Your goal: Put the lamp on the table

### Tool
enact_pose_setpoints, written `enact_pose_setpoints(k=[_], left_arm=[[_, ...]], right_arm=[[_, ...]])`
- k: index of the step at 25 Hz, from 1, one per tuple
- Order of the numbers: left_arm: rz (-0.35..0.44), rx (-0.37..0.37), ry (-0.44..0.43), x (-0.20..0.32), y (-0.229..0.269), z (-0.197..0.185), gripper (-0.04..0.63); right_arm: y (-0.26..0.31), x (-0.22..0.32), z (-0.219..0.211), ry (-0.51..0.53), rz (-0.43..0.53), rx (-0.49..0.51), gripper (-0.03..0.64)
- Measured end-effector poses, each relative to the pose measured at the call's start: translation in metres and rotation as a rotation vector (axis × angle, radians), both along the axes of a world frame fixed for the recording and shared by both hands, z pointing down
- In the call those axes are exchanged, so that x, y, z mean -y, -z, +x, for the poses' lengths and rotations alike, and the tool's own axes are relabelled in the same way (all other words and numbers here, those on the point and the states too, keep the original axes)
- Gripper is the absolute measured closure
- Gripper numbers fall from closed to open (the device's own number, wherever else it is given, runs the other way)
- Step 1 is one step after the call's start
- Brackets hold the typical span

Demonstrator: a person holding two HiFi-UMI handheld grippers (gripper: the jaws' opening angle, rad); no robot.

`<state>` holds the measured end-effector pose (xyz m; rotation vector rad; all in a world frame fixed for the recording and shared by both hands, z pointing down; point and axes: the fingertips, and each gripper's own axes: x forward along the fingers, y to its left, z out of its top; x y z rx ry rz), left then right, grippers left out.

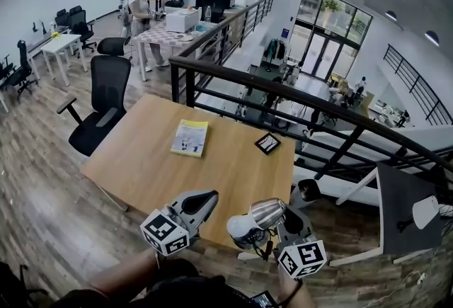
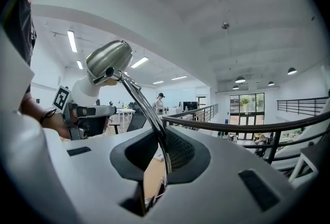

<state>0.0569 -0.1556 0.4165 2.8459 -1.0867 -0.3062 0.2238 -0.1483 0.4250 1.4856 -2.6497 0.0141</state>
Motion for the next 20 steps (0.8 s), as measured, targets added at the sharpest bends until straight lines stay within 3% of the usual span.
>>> enact_pose_setpoints(k=[10, 20], left_arm=[[-0.02, 0.018, -0.012, 0.053, -0.008, 0.02, 0.588], [-0.012, 0.005, -0.089, 0.123, -0.008, 0.006, 0.588]], right_arm=[[-0.013, 0.047, 0.021, -0.014, -0.026, 0.013, 0.569], [-0.02, 0.098, 0.011, -0.102, -0.029, 0.01, 0.569]])
